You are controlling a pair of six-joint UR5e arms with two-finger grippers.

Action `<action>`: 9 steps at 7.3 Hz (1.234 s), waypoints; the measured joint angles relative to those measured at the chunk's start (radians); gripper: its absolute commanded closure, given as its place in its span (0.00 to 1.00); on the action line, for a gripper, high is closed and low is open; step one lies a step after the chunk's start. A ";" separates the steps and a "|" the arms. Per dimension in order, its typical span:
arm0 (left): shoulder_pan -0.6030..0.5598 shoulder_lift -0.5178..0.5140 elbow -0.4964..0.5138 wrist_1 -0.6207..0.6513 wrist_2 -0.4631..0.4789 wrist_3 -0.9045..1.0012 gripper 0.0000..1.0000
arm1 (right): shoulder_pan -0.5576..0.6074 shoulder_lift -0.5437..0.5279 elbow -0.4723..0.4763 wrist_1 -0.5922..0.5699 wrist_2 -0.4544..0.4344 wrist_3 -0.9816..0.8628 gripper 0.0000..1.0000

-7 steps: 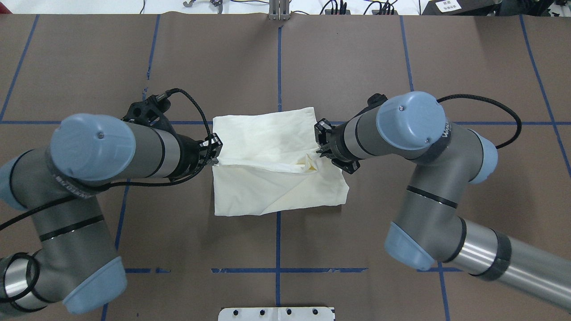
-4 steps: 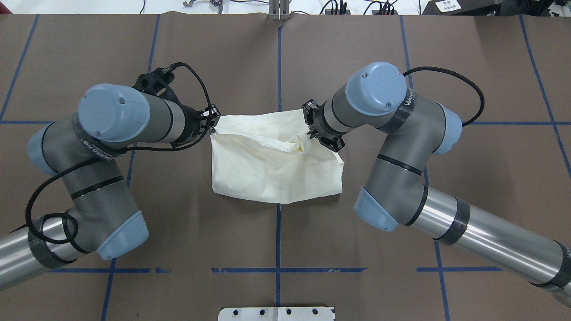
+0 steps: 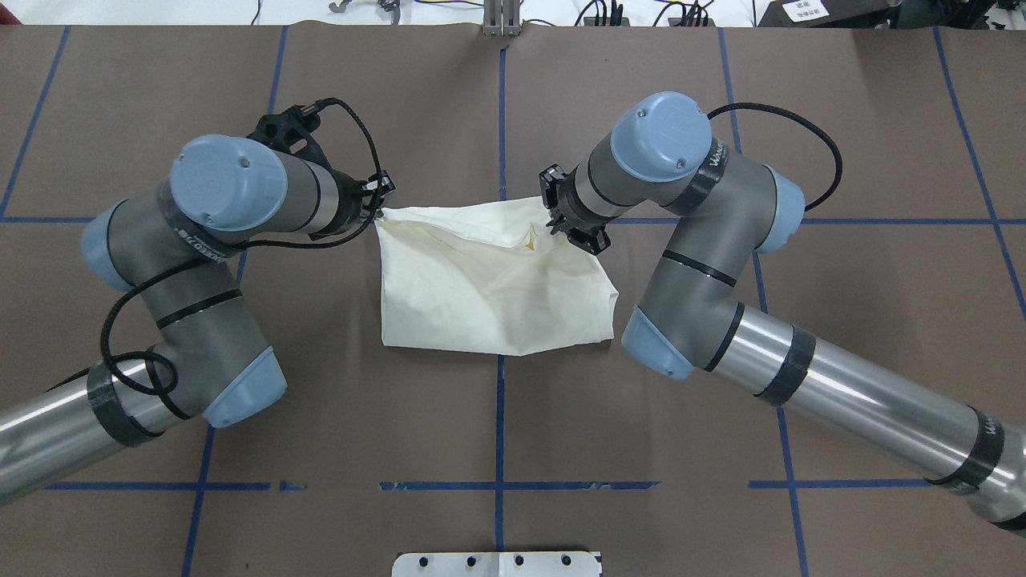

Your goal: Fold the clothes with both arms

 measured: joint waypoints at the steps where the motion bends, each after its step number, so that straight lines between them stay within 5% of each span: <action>1: -0.004 -0.016 0.047 -0.032 0.019 0.014 0.78 | 0.010 0.016 -0.033 0.004 0.007 -0.001 1.00; 2: -0.010 -0.027 0.082 -0.056 0.034 0.032 0.59 | 0.018 0.025 -0.051 0.006 0.011 -0.001 1.00; 3: -0.022 -0.034 0.102 -0.082 0.040 0.059 0.58 | 0.025 0.029 -0.061 0.008 0.014 -0.001 1.00; 4: -0.034 -0.036 0.107 -0.111 0.038 0.089 0.64 | 0.033 0.031 -0.073 0.014 0.014 -0.002 1.00; 5: -0.043 -0.024 0.099 -0.151 0.015 0.104 0.92 | 0.040 0.032 -0.085 0.024 0.015 -0.003 1.00; 6: -0.046 0.011 0.073 -0.195 -0.033 0.111 1.00 | 0.045 0.032 -0.095 0.033 0.016 -0.004 1.00; 9: -0.032 0.118 0.004 -0.277 -0.137 0.218 1.00 | 0.048 0.032 -0.108 0.046 0.020 -0.005 1.00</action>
